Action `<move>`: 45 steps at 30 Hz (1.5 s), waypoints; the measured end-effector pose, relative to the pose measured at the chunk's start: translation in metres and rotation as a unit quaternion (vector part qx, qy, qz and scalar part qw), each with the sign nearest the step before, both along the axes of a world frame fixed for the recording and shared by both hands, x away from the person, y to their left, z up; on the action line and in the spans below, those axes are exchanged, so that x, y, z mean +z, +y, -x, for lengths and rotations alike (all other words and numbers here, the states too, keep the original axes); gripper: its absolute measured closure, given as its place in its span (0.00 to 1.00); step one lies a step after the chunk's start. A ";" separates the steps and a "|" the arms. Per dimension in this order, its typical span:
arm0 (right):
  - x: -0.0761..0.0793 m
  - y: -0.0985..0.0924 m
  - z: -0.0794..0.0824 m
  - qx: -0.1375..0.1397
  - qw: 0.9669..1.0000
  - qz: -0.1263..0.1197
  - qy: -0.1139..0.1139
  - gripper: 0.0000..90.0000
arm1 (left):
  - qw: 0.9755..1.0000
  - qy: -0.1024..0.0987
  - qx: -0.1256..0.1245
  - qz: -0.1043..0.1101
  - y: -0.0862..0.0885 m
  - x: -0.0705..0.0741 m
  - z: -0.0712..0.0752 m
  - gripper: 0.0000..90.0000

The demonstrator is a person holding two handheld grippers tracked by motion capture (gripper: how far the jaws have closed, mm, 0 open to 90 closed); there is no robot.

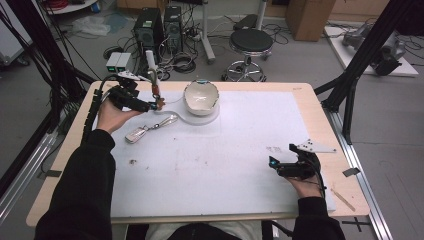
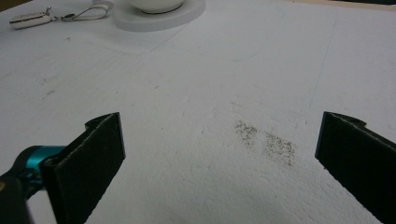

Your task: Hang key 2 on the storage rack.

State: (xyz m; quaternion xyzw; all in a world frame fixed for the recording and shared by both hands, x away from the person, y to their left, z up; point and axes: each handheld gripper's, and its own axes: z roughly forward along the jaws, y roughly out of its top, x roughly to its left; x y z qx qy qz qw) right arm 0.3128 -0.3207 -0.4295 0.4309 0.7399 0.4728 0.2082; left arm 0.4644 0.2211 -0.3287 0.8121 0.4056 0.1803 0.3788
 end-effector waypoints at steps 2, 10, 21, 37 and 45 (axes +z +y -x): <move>0.000 0.000 0.000 0.000 1.000 0.000 0.000 0.00 | 1.000 0.001 -0.002 -0.001 -0.001 -0.001 0.000 0.09; 0.000 0.000 0.000 0.000 1.000 0.001 0.000 0.00 | 1.000 0.009 -0.013 -0.013 -0.009 -0.009 0.000 0.09; 0.000 0.000 0.000 0.000 1.000 0.001 0.000 0.00 | 0.999 0.004 -0.017 -0.037 -0.016 -0.022 0.000 0.09; -0.001 -0.002 0.000 -0.002 1.000 0.002 0.002 0.00 | 0.996 0.051 -0.045 -0.056 -0.034 -0.049 -0.009 0.10; -0.002 -0.001 0.000 -0.004 1.000 0.007 0.003 0.00 | 0.994 0.064 -0.068 -0.063 -0.044 -0.068 -0.016 0.18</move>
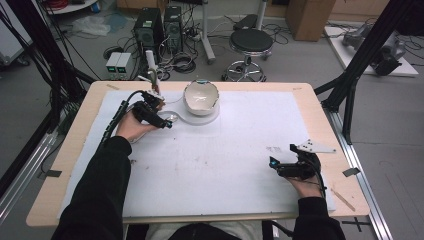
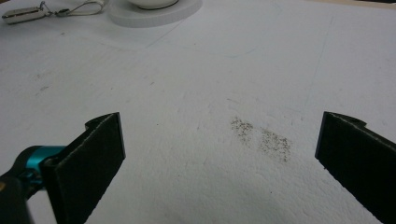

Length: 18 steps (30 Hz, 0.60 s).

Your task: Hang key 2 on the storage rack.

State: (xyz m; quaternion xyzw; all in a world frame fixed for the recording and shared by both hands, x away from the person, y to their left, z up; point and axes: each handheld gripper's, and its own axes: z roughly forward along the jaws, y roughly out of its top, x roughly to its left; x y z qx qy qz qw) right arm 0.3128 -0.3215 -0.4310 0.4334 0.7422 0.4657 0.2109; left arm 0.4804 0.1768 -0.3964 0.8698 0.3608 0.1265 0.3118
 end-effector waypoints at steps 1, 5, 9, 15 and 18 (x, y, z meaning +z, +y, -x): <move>0.000 0.000 0.000 0.000 1.000 0.001 0.000 0.00 | 1.000 0.001 -0.001 -0.003 -0.001 -0.002 -0.001 0.18; 0.000 0.000 0.000 0.000 1.000 0.002 -0.001 0.00 | 1.000 0.007 -0.001 -0.007 -0.003 -0.009 -0.004 0.21; 0.000 0.000 0.000 -0.002 1.000 0.002 0.003 0.00 | 1.000 0.008 -0.005 -0.015 -0.006 -0.015 -0.007 0.26; -0.001 0.001 -0.002 0.002 1.000 0.006 0.000 0.00 | 1.000 0.014 0.005 -0.006 -0.002 -0.018 -0.016 0.37; -0.001 0.002 -0.002 0.003 1.000 0.008 0.003 0.00 | 1.000 0.015 0.018 0.003 0.002 -0.018 -0.020 0.48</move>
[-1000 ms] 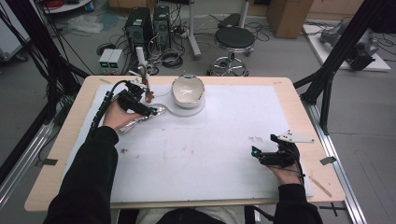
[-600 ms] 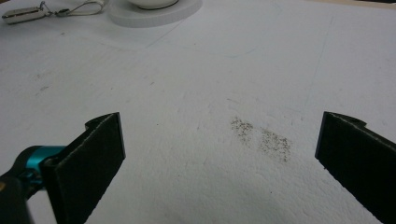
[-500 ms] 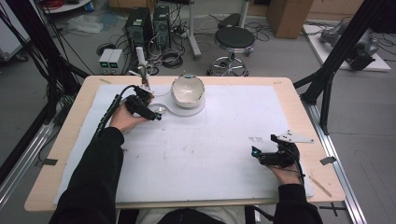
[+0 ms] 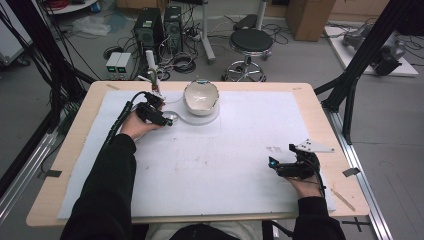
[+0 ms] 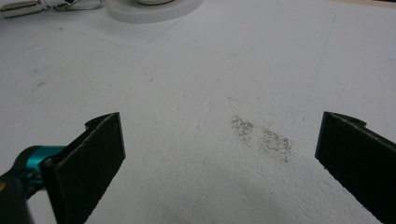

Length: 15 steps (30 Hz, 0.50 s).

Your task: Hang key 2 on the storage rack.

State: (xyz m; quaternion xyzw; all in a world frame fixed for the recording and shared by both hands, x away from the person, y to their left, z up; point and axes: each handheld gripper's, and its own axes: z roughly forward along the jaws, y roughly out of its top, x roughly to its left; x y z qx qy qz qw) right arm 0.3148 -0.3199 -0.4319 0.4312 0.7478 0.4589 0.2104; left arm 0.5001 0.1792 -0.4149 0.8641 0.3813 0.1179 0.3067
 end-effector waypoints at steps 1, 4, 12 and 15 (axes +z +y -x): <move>0.000 0.000 -0.001 0.001 1.000 0.000 -0.003 0.00 | 1.000 0.000 -0.001 -0.001 0.001 -0.001 -0.001 0.51; 0.000 0.000 -0.001 0.000 1.000 0.002 -0.003 0.00 | 1.000 0.002 -0.002 0.002 0.003 -0.002 -0.002 0.54; 0.000 0.000 0.000 0.000 1.000 0.005 -0.002 0.00 | 1.000 0.006 -0.009 -0.004 0.000 -0.009 -0.003 0.64; 0.000 0.000 0.000 -0.001 1.000 0.006 -0.002 0.00 | 1.000 0.003 -0.011 -0.006 -0.002 -0.010 -0.003 0.68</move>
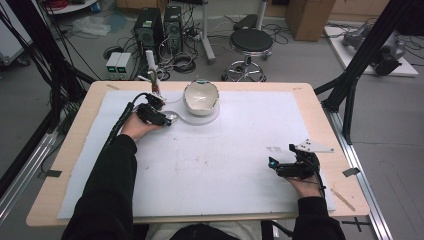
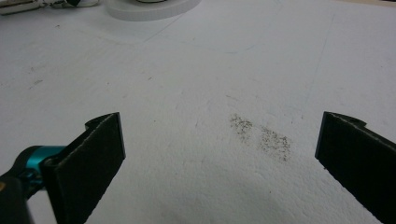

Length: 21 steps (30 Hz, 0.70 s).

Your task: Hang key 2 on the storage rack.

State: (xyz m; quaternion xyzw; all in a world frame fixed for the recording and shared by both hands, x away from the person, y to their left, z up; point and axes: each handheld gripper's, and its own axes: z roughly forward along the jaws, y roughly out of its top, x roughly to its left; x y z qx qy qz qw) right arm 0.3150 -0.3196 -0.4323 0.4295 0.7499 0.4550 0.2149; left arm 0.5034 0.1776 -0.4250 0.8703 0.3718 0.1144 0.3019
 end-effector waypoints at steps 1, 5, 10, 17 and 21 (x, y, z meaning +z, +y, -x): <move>0.000 0.000 0.000 0.000 1.000 0.000 0.002 0.00 | 1.000 -0.001 -0.003 -0.005 0.000 0.000 0.000 0.73; -0.001 0.001 0.000 0.000 1.000 0.007 0.003 0.00 | 0.999 -0.016 -0.021 -0.028 -0.002 -0.001 0.002 0.80; 0.000 0.002 0.001 0.000 1.000 0.008 0.003 0.00 | 0.999 -0.027 -0.028 -0.036 -0.002 0.004 0.005 0.83; 0.000 0.001 0.001 0.001 1.000 0.006 0.000 0.00 | 0.997 -0.043 -0.043 -0.041 0.002 0.016 0.011 0.84; 0.000 0.003 0.001 0.003 1.000 0.009 0.002 0.00 | 0.997 -0.056 -0.048 -0.029 0.005 0.032 0.020 0.83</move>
